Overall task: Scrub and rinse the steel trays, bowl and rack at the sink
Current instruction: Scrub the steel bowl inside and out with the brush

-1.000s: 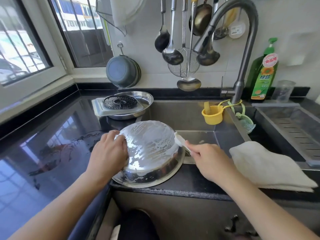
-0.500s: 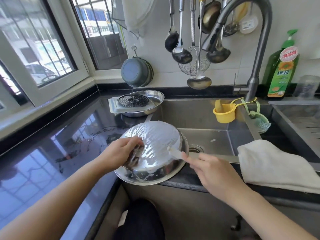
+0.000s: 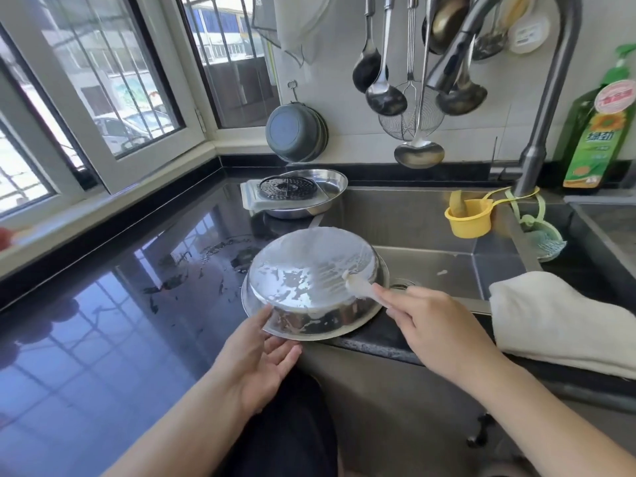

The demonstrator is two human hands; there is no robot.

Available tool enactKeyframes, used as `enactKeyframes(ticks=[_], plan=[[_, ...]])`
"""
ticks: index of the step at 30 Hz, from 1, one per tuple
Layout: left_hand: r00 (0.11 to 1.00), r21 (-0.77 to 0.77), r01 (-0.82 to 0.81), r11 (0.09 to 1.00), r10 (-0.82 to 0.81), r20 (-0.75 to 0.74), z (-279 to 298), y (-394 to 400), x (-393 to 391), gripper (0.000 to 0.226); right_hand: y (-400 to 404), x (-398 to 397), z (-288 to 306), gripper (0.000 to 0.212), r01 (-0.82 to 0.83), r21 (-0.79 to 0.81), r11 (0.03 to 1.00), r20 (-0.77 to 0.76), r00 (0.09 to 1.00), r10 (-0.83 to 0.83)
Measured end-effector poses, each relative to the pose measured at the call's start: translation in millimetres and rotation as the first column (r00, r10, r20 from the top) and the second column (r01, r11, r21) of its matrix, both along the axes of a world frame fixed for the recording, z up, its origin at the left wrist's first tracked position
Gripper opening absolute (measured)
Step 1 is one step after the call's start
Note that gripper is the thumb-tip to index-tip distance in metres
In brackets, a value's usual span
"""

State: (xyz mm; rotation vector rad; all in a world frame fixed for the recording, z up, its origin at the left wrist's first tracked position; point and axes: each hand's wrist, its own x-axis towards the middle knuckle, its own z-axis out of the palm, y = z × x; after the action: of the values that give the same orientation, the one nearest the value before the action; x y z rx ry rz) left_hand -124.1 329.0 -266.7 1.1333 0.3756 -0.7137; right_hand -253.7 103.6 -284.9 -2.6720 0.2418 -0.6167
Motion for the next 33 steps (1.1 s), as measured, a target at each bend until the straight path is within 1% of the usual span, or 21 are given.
enactKeyframes(ticks=[3,6,8,11,13,15,17,18,19,22,23,24,27,28,29,31,32,33], plan=[[0.998,-0.133,-0.042,0.99,0.047,0.035,13.5,-14.6,4.1,0.034,1.2,2.4,0.8,0.044,0.032,0.039,0.999,0.001,0.999,-0.032],[0.991,-0.285,-0.114,0.952,0.131,0.04,22.7,-35.2,11.6,0.035,-2.0,8.4,-1.0,0.042,0.163,0.127,0.979,0.026,0.986,-0.167],[0.989,-0.346,-0.123,0.93,0.145,0.036,25.3,-48.5,13.4,0.031,9.3,12.2,-0.3,0.046,0.204,0.154,0.967,0.053,0.975,-0.214],[0.992,-0.341,-0.117,0.933,0.127,0.007,31.2,-65.3,7.6,0.022,41.5,10.2,4.5,0.048,0.144,0.168,0.975,0.147,0.975,-0.17],[0.994,-0.345,-0.111,0.932,0.112,-0.018,34.8,-71.4,5.6,0.02,47.4,4.0,8.2,0.046,0.134,0.143,0.981,0.17,0.973,-0.158],[0.994,-0.358,-0.11,0.927,0.11,-0.021,36.4,-77.4,7.2,0.018,29.2,1.7,13.0,0.045,0.213,0.11,0.971,0.16,0.96,-0.229],[0.993,-0.361,-0.117,0.925,0.118,-0.018,38.3,-84.2,11.7,0.018,0.6,-3.0,17.5,0.045,0.337,0.102,0.936,0.115,0.931,-0.347],[0.992,-0.37,-0.123,0.921,0.126,-0.018,39.9,-87.5,14.6,0.019,-8.7,-6.9,18.9,0.045,0.373,0.1,0.923,0.093,0.92,-0.382],[0.992,-0.376,-0.124,0.918,0.127,-0.016,41.6,-91.2,18.6,0.02,-11.5,-11.1,20.2,0.045,0.369,0.11,0.923,0.084,0.922,-0.378],[0.996,-0.395,-0.081,0.915,0.091,0.004,43.2,-112.4,32.6,0.015,-3.4,-15.1,23.4,0.044,0.208,0.141,0.968,0.113,0.968,-0.224],[0.997,-0.393,-0.066,0.917,0.073,0.004,44.4,-122.5,35.6,0.015,-9.0,-11.7,23.4,0.044,0.202,0.138,0.97,0.116,0.969,-0.219],[0.999,-0.396,-0.051,0.917,0.053,-0.004,44.7,-133.9,38.5,0.015,-21.8,-6.9,24.0,0.043,0.248,0.147,0.958,0.109,0.958,-0.265],[0.999,-0.408,-0.041,0.912,0.026,-0.042,44.9,-168.4,45.4,0.02,-72.6,3.0,28.6,0.041,0.484,0.196,0.853,0.029,0.867,-0.498],[0.998,-0.415,-0.038,0.909,0.018,-0.052,43.9,-178.7,48.4,0.021,-81.1,4.8,27.8,0.042,0.505,0.193,0.842,0.014,0.856,-0.517],[0.998,-0.405,-0.04,0.913,0.016,-0.063,40.1,-189.0,54.2,0.023,-82.8,8.9,27.3,0.042,0.484,0.185,0.855,0.011,0.869,-0.494],[0.994,-0.378,-0.049,0.925,0.009,-0.107,32.6,-209.2,66.7,0.032,-74.3,18.3,27.3,0.042,0.373,0.18,0.91,-0.009,0.926,-0.378],[0.992,-0.373,-0.059,0.926,0.013,-0.127,26.2,-220.9,75.4,0.037,-74.3,23.9,25.9,0.043,0.347,0.17,0.922,-0.042,0.938,-0.345],[0.991,-0.353,-0.07,0.933,0.025,-0.132,21.3,-232.1,81.3,0.039,-82.3,30.4,25.0,0.043,0.369,0.153,0.917,-0.083,0.929,-0.36]])
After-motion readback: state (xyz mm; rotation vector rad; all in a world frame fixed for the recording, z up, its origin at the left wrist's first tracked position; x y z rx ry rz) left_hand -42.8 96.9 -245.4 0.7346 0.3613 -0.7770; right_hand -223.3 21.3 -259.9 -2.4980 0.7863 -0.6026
